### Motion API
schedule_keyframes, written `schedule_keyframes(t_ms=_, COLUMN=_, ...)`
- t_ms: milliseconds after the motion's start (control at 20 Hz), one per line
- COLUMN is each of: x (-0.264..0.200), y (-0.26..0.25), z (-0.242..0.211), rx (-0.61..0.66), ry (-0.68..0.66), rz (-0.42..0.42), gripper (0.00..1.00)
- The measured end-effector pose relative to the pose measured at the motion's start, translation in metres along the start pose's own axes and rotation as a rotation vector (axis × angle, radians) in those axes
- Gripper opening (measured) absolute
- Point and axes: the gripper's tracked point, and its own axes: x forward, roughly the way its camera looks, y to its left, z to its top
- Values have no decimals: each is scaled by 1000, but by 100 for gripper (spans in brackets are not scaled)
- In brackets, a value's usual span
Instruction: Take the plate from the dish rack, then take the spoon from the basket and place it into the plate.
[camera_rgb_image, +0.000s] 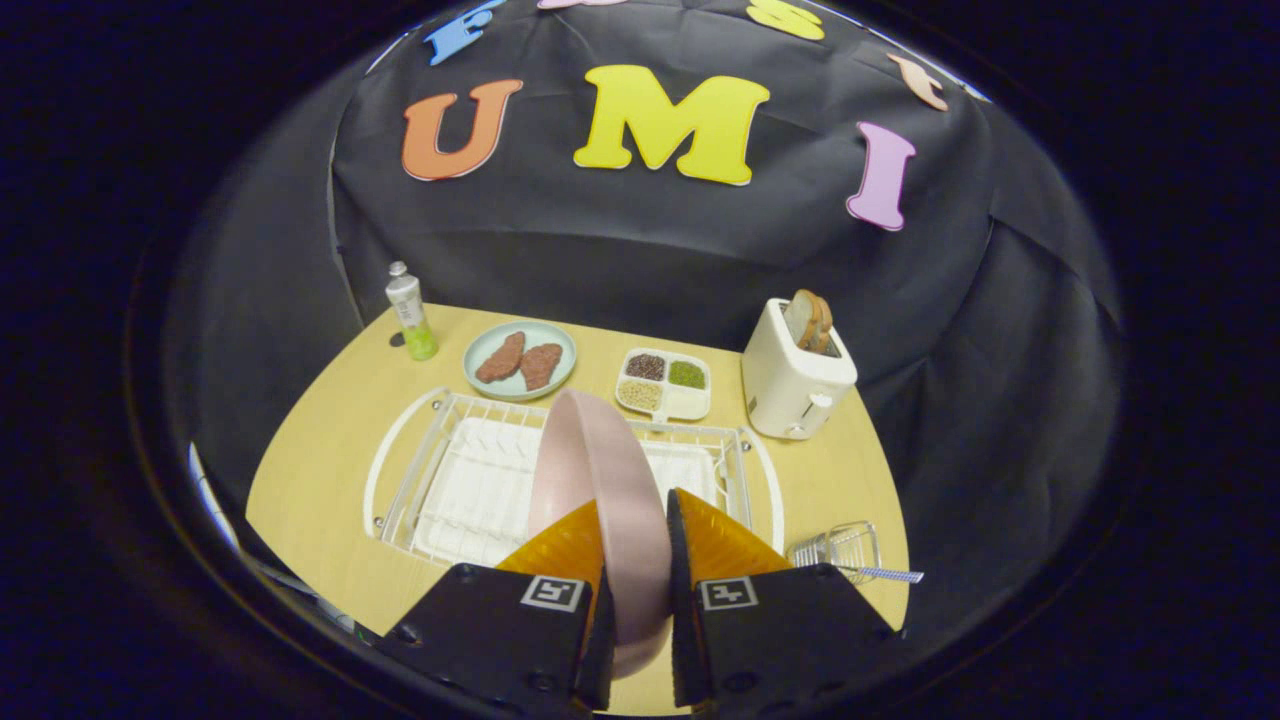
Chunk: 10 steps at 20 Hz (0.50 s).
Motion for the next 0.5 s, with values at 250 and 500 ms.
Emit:
schedule_keyframes(t_ms=250, x=-21, y=-17, z=-80, rx=133, ry=-4, rz=149, gripper=28)
schedule_keyframes(t_ms=500, x=-5, y=-27, z=-173, rx=292, ry=110, rz=265, gripper=28)
